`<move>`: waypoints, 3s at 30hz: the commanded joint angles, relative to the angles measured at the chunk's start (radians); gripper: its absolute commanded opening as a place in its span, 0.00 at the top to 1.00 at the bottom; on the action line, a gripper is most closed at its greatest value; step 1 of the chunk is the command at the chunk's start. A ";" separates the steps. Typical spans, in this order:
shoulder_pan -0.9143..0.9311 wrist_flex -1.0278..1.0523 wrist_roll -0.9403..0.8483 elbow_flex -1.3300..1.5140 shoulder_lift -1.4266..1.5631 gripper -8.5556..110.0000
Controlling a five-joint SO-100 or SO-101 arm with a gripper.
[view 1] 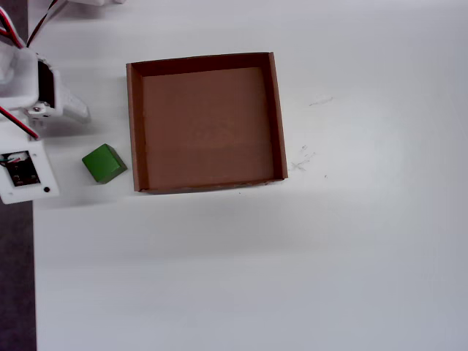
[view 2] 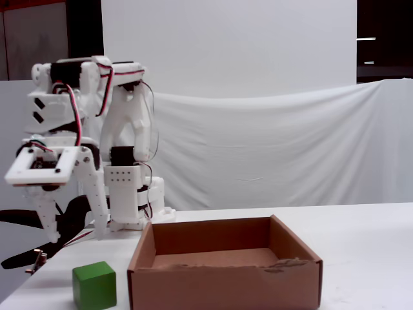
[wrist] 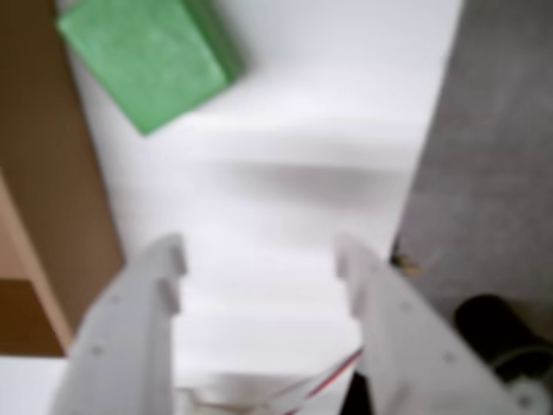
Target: Grasp a green cube and put it in a box.
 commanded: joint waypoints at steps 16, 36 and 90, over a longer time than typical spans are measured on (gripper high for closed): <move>-0.100 -0.009 -0.110 -0.316 -0.279 0.69; -0.110 -0.029 -0.183 -0.337 -0.324 0.69; -0.193 -0.135 -0.192 -0.357 -0.499 0.80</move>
